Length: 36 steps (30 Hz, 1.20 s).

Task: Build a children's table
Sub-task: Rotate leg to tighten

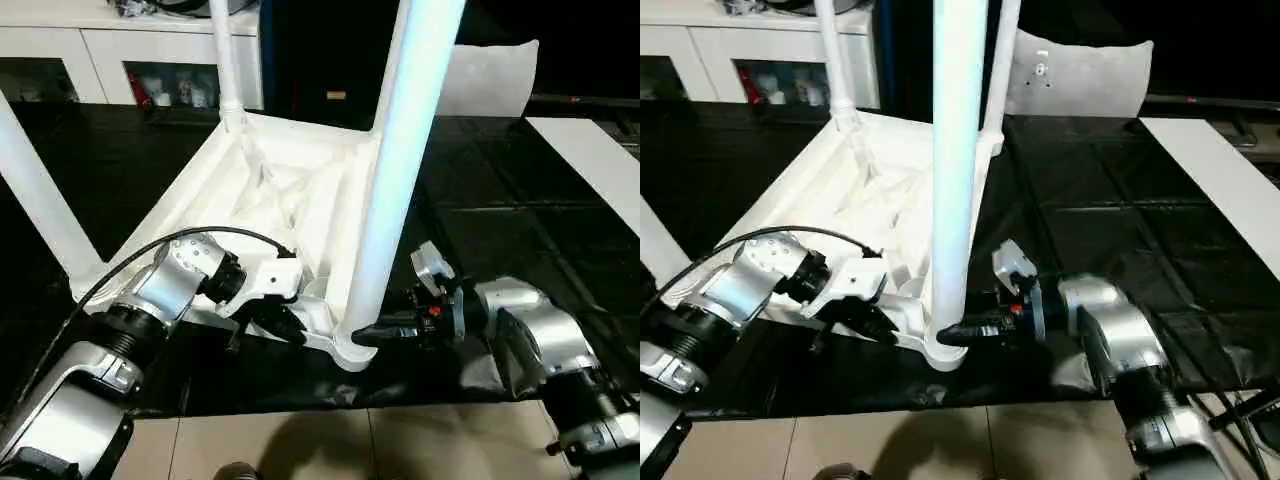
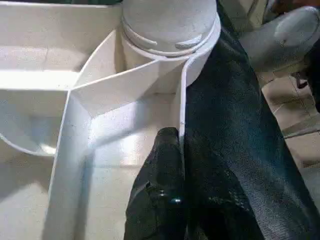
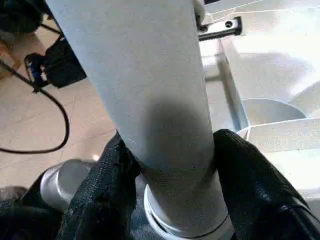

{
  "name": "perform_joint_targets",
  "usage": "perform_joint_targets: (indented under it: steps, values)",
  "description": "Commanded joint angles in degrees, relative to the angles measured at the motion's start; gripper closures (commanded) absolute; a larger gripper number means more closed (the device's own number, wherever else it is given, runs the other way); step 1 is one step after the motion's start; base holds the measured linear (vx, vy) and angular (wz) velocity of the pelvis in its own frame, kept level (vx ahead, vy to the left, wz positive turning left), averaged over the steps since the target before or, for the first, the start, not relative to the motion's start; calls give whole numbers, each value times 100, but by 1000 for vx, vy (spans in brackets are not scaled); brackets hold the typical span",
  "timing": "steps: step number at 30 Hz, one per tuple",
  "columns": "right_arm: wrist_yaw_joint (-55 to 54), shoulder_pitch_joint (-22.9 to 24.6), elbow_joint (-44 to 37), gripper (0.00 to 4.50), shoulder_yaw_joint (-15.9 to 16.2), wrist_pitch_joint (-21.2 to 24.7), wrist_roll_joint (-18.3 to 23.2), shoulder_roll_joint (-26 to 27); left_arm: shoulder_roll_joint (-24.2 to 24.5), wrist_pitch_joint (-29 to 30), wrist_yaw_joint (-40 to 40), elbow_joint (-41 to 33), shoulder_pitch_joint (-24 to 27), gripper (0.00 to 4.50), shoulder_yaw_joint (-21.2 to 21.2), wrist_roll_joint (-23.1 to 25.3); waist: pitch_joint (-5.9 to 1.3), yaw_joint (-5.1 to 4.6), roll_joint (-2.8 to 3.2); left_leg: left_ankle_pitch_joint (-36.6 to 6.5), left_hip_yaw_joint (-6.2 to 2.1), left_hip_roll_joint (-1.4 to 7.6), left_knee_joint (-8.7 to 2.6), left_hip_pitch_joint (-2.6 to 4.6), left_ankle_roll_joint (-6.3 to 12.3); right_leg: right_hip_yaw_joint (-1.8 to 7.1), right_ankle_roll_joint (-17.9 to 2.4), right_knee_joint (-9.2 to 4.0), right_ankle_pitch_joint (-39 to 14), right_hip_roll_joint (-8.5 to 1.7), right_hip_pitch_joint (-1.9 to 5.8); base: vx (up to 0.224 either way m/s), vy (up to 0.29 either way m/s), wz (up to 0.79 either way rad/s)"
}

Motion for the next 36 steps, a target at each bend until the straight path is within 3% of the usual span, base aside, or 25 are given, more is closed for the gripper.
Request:
perform_joint_targets:
  steps: [1, 4, 5, 8, 10, 11, 15, 18, 21, 23, 24, 27, 29, 32, 36]
  values:
    - [-430, 53, -324, 247, 4, 176, 87, 286, -346, 478, 628, -214, 28, 450, 111, -29, -417, -53, -6, -1516, 15, 165, -430, 112, -5, 266, -1002, -366, -2259, -323, 251, 0, 0, 0]
    - [-1865, 92, -254, 247, -142, 266, -379, 777, -754, 1195, 1386, -472, 93, 450, 356, -92, -394, -113, -25, -1732, -24, 122, -443, 99, -107, 222, -805, -426, -2816, -329, 262, 0, 0, 0]
    - [-2466, 46, -174, 248, -286, 361, -453, 1044, -959, 1437, 1708, -528, 95, 450, 447, -105, -357, -201, -16, -1908, -46, 92, -434, 115, -210, 183, -576, -500, -3392, -327, 228, 0, 0, 0]
    - [-3206, -30, -119, 251, -438, 426, -562, 1374, -1229, 1813, 2091, -596, 68, 450, 549, -125, -377, -399, -42, -2087, -109, 42, -412, 67, -203, 53, -196, -637, -3914, -335, 289, 0, 0, 0]
    - [-3942, -143, -28, 252, -591, 596, -654, 1642, -1455, 2084, 2456, -611, 9, 450, 669, -138, -373, -471, -20, -2122, -111, 42, -412, 67, -140, 54, -199, -654, -3833, -319, 273, 0, 0, 0]
    - [-4344, -212, 54, 254, -676, 627, -718, 1780, -1557, 2202, 2635, -618, -25, 450, 729, -131, -383, -565, -6, -2140, -114, 19, -396, 48, -108, 33, -259, -651, -3725, -298, 272, 0, 0, 0]
    - [-4926, -386, 303, 254, -945, 589, -743, 2151, -1812, 2448, 3115, -716, -99, 450, 845, -21, -391, -665, -10, -2199, -110, 18, -379, 78, 13, 28, -370, -674, -3571, -290, 236, 0, 0, 0]
    - [-5175, -414, 308, 185, -984, 432, -865, 2273, -1807, 2444, 3168, -797, -66, 450, 806, 53, -400, -667, 4, -2099, -101, 48, -414, 68, 62, 82, -509, -620, -3184, -280, 237, 0, 0, 0]
    - [-5194, -301, 122, 175, -969, 351, -877, 2187, -1625, 2311, 3098, -854, 20, 450, 740, 102, -444, -626, 38, -1785, -69, 88, -425, 75, 96, 172, -838, -505, -2346, -271, 239, 0, 0, 0]
    - [-5135, -216, 13, 145, -994, 276, -849, 2092, -1532, 2194, 3045, -862, 51, 450, 724, 112, -465, -580, 36, -1388, -33, 91, -416, 37, 171, 211, -1080, -404, -1581, -255, 281, 0, 0, 0]
    - [-5100, -191, -20, 138, -1033, 251, -826, 2065, -1504, 2189, 3051, -862, 54, 450, 720, 115, -468, -574, 28, -1324, -26, 88, -414, 29, 197, 212, -1109, -389, -1491, -254, 292, 0, 0, 0]
    - [-5031, -118, -98, 111, -1132, 257, -798, 1969, -1430, 2180, 3041, -851, 61, 450, 714, 133, -474, -490, 4, -1099, 7, 78, -383, 15, 266, 237, -1145, -356, -1367, -266, 303, 0, 0, 0]
    - [-4786, 2, -202, 88, -1095, 197, -794, 1785, -1374, 2115, 3001, -808, 58, 450, 725, 142, -465, -433, 23, -1078, 23, 70, -379, 5, 252, 245, -1084, -360, -1456, -266, 316, 0, 0, 0]
    - [-3935, 364, -378, 66, -1010, -156, -761, 1128, -1127, 1807, 2658, -673, 45, 450, 662, 142, -457, -324, 45, -1184, 20, 93, -389, 46, 250, 239, -977, -396, -1637, -264, 307, 0, 0, 0]
    - [-2597, 527, -373, 33, -906, -685, -681, 258, -748, 1173, 1795, -409, -18, 450, 470, 53, -447, -320, 41, -1403, 0, 84, -392, 27, 245, 217, -953, -410, -1826, -248, 314, 0, 0, 0]
